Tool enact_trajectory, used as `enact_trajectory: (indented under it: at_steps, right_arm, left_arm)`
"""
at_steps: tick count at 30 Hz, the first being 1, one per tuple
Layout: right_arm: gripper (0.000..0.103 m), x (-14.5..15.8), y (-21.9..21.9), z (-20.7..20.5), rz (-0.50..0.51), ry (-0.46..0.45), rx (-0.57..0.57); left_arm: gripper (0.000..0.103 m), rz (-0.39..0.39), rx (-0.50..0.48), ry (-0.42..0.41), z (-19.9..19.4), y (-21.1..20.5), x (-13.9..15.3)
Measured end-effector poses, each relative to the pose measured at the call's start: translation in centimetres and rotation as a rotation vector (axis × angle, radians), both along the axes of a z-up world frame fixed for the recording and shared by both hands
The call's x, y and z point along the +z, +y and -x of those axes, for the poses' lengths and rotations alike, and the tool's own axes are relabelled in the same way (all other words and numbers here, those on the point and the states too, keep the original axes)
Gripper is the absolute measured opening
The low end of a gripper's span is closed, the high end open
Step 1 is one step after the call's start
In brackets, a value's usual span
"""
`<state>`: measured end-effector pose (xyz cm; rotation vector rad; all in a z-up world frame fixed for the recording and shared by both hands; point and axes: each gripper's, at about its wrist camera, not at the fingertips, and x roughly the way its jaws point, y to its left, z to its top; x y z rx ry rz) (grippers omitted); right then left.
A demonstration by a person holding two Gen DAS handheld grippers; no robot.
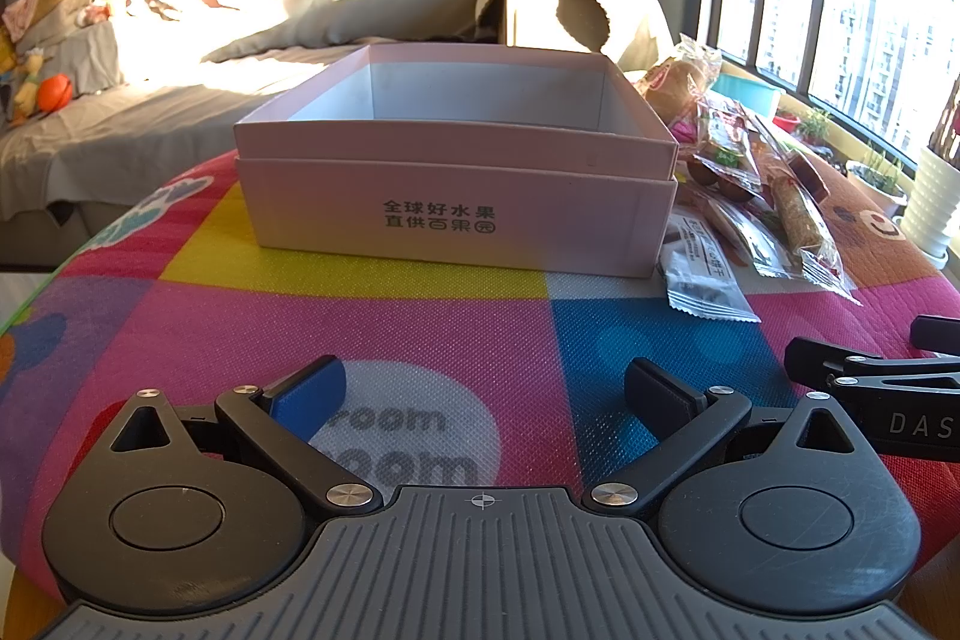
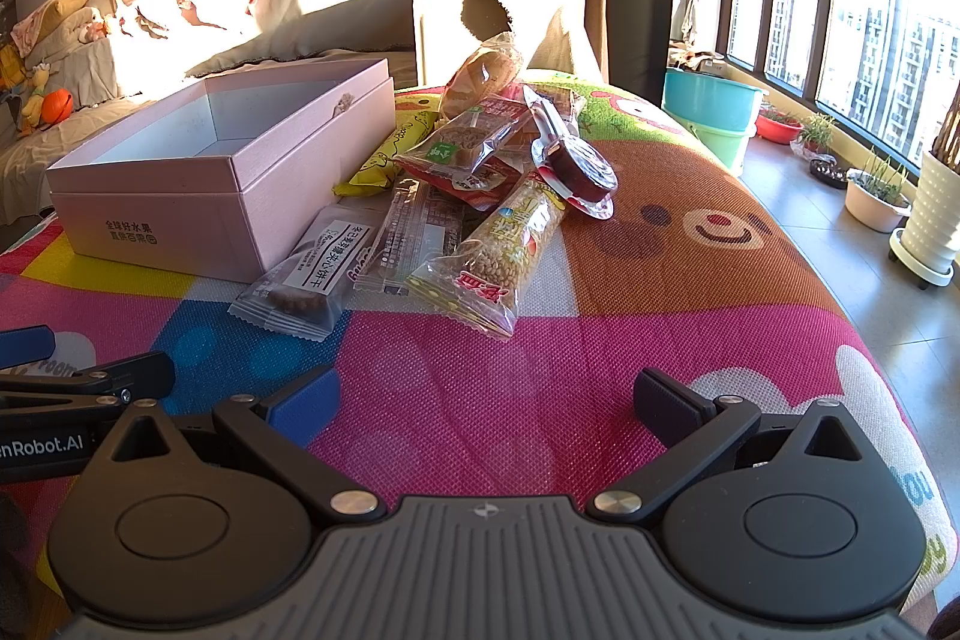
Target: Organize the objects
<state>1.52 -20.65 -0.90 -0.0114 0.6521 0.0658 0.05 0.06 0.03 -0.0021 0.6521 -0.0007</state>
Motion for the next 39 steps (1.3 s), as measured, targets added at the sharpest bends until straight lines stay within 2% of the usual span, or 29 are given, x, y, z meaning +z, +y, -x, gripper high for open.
enact_trajectory:
  at_steps: [39]
  right_arm:
    - [0.103,0.06,-0.21,-0.38,-0.008,0.0,0.009]
  left_arm:
    - [0.103,0.006,-0.001,0.0,-0.36,0.18,-0.14]
